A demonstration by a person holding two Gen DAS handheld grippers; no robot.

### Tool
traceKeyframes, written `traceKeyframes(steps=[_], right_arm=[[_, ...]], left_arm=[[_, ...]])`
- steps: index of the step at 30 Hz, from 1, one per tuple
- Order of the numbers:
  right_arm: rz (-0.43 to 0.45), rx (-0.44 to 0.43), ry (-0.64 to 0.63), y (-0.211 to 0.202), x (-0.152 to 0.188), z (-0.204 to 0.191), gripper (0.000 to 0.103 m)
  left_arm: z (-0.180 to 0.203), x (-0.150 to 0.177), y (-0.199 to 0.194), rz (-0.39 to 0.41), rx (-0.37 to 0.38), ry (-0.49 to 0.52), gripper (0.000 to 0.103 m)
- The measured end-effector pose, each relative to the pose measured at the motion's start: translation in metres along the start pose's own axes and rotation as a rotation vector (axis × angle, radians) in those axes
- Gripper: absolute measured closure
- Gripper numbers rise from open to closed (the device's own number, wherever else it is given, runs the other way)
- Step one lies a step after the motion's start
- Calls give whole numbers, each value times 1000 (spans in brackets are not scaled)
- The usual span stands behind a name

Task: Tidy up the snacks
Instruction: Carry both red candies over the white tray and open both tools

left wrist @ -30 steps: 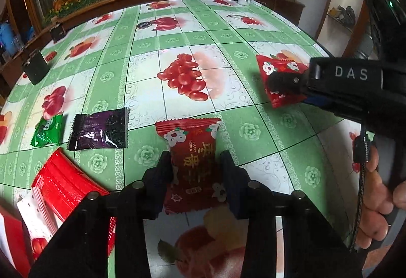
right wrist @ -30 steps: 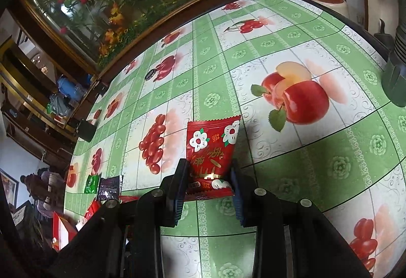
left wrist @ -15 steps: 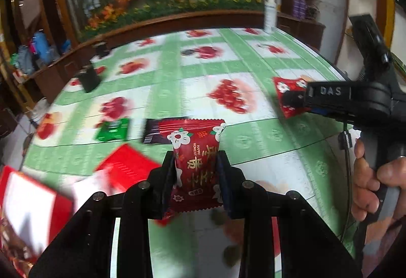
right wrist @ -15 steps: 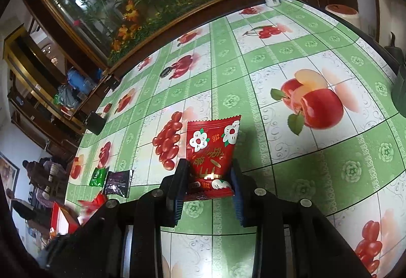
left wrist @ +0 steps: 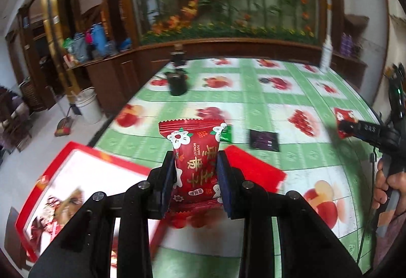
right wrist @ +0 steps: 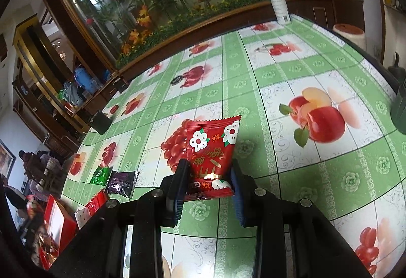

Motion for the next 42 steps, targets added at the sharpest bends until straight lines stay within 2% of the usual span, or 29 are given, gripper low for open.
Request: traceKeyframes(steps=[10,17,23,34,42], right_arm=[[81,25,-127,-8,5,-21,70],[132,-26,-167,-20,11,-41,70],[134,-129,-225,-28,30,-82,70],[41,-420,-368,-21,97,-210,71],[-24,-522,-445,-10,132,-273,71]], left_arm=[[-58,7,-21,40,-64,-83,73],[-87,15,-29,55,-94,-125,73],[-102,20,-25,45,-105,-151,73],[-126,33,-20,25,-125,-181,73],[-143,41,-15,6,-148,-200,73]])
Point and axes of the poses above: each gripper's, at about its wrist camera, not at the fingertips, and y roughly the way its jaws point, z to its right, x to its underside, the point moved 3 cm from there along y, roughly the way its jaws point, and after that the axes turned 1 degree about -x, right-handed, at the moved point
